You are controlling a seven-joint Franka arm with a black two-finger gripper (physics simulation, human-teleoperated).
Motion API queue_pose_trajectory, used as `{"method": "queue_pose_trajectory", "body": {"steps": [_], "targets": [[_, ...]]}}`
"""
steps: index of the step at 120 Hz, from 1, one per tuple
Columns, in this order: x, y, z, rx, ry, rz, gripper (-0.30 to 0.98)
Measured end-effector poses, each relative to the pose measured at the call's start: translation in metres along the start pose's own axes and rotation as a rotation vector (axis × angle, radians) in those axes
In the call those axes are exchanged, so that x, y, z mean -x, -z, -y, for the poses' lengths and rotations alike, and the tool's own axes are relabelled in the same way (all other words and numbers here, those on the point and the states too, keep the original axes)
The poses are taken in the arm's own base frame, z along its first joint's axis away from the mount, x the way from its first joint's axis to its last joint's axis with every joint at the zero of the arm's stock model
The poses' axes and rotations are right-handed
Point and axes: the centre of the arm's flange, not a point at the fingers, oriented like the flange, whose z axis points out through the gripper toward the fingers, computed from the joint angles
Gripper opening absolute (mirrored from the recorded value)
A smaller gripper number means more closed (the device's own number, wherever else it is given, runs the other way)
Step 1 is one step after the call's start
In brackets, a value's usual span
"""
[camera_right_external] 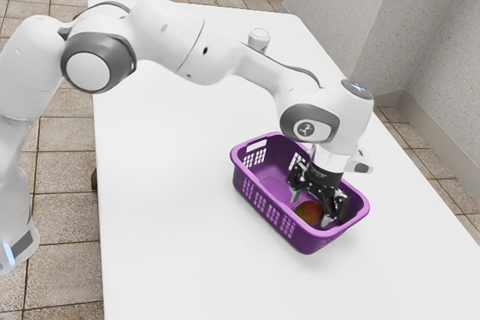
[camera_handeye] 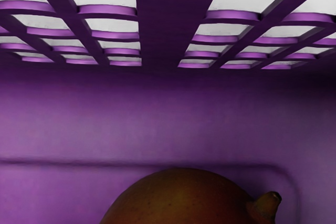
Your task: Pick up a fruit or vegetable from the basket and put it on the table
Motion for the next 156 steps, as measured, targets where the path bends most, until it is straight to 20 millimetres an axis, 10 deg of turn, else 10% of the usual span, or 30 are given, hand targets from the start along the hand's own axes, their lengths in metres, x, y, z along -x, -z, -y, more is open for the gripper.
{"method": "queue_pose_trajectory", "body": {"steps": [31, 76, 114, 135, 156], "targets": [[-0.003, -0.007, -0.001, 0.003, -0.004, -0.003, 0.68], [-0.002, -0.002, -0.001, 0.014, 0.014, -0.013, 0.22], [0.032, 0.116, 0.011, 0.110, 0.028, -0.139, 0.22], [0.034, 0.199, 0.112, 0.104, 0.167, -0.226, 0.22], [-0.029, 0.209, 0.254, 0.012, 0.429, -0.224, 0.22]]}}
